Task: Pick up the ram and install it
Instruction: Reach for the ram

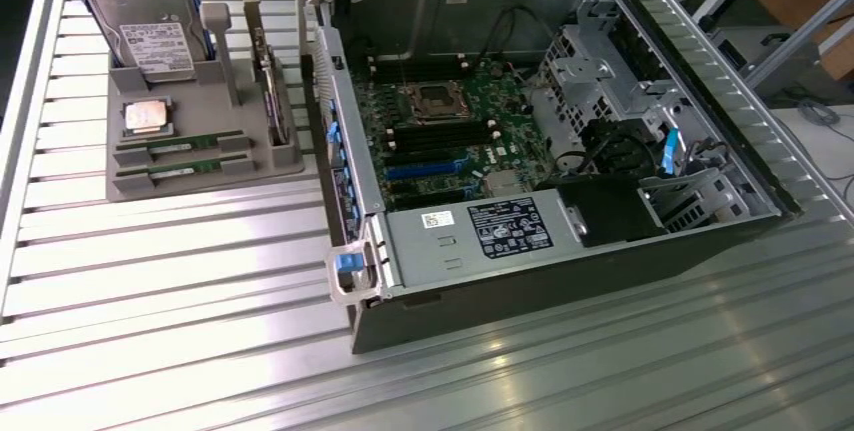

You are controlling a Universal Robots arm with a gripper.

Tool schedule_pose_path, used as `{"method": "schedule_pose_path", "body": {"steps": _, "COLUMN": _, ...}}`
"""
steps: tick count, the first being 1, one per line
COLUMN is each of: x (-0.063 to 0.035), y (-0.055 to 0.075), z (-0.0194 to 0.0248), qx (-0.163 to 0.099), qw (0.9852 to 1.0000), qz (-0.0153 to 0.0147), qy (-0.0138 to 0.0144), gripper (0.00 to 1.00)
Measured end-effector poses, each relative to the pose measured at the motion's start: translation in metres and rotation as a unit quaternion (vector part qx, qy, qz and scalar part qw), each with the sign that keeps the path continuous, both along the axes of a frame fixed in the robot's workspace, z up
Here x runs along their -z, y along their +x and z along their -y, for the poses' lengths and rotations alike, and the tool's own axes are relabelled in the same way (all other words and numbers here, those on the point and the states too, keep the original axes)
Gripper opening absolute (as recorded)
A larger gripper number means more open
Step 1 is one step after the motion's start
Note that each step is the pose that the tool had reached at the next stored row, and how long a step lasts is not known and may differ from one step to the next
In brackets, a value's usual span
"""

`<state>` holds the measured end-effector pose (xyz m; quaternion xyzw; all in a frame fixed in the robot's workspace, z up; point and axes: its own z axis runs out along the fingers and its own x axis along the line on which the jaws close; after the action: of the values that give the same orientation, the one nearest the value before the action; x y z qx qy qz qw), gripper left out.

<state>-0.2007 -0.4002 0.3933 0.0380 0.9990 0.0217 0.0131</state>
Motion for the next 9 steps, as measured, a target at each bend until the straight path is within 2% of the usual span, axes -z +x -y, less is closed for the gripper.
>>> {"method": "schedule_pose_path", "body": {"steps": 9, "x": 0.0, "y": -0.0016, "z": 0.0, "qx": 0.0, "qw": 1.0, "qz": 0.0, "qy": 0.0, "gripper": 0.11}}
